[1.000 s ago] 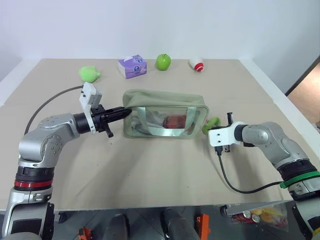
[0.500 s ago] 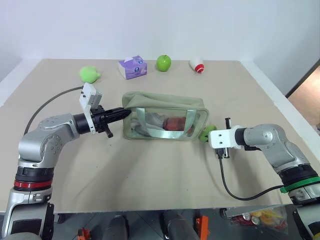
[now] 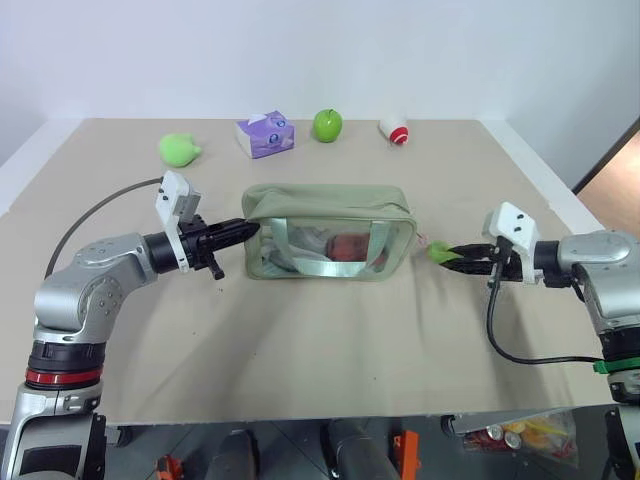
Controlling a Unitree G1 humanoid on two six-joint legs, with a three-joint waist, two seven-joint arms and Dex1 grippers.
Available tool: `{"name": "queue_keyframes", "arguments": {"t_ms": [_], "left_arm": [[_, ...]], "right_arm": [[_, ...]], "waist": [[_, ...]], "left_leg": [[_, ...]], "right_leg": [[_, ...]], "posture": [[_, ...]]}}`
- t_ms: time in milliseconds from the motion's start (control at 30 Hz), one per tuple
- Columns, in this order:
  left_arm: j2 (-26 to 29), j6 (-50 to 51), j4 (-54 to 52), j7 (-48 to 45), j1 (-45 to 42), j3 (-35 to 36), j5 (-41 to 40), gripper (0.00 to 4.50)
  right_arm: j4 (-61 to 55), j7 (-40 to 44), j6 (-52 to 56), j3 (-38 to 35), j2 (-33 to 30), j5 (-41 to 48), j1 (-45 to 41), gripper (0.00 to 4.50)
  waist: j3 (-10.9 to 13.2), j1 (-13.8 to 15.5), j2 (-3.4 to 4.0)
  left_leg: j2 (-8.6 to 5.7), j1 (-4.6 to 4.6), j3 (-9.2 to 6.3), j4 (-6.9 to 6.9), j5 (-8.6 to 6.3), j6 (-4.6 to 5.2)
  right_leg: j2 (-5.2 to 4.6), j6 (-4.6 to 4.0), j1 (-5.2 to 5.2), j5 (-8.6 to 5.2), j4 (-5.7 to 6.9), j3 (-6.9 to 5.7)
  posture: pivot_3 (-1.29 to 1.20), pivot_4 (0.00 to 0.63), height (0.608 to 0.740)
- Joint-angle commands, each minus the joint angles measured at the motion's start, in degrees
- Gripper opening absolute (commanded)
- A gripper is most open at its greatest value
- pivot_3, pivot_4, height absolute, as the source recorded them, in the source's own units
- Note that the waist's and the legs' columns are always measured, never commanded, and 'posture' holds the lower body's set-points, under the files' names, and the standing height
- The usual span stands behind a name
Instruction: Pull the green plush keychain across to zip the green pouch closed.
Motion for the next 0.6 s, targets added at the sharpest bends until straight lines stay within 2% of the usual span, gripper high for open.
{"name": "queue_keyframes", "arguments": {"t_ms": [33,233,300,433,600], "left_arm": [[-0.4,0.6,0.8,0.2,-0.3,1.8,-1.6,1.75],[1.1,1.8,0.7,1.3,-2.0,2.9,-2.4,3.74],[2.8,1.3,-0.7,1.3,-0.9,3.5,-1.6,4.41],[6.4,5.1,-3.0,-1.6,1.7,5.4,-5.5,4.47],[8.9,6.0,-5.4,0.8,11.3,18.3,-10.0,4.47]], "right_arm": [[-3.5,1.3,6.5,-4.6,-0.2,6.5,0.4,2.37],[-4.8,1.7,13.8,-8.8,-1.8,12.6,0.0,4.38],[-4.1,0.8,14.6,-10.7,-1.9,13.8,-0.8,4.50],[-4.1,-0.4,16.7,-13.5,-2.1,16.0,-1.3,4.50],[-13.1,-1.2,20.7,-20.2,-3.7,20.7,7.4,4.50]], "waist": [[0.0,0.0,0.02],[0.1,0.0,0.15],[0.1,0.0,0.15],[0.1,-0.3,0.16],[0.1,-0.2,0.18]], "left_leg": [[0.00,-0.06,-0.01,0.00,0.00,0.00],[0.00,-0.18,0.00,-0.04,-0.01,0.00],[0.00,-0.18,0.00,-0.05,-0.02,-0.01],[0.01,-0.17,0.05,-0.09,-0.05,-0.03],[0.03,-0.18,0.03,-0.18,-0.12,0.01]], "right_leg": [[0.00,0.00,-0.03,0.00,0.00,0.00],[0.01,0.02,-0.16,-0.03,0.00,0.01],[0.01,0.03,-0.16,-0.04,-0.01,0.01],[0.01,0.02,-0.21,-0.06,-0.02,0.05],[0.01,-0.02,-0.24,-0.23,-0.01,0.02]], "posture": [[0.00,0.150,0.740],[0.00,0.150,0.740],[0.00,0.150,0.740],[0.00,0.150,0.740],[0.00,0.150,0.740]]}}
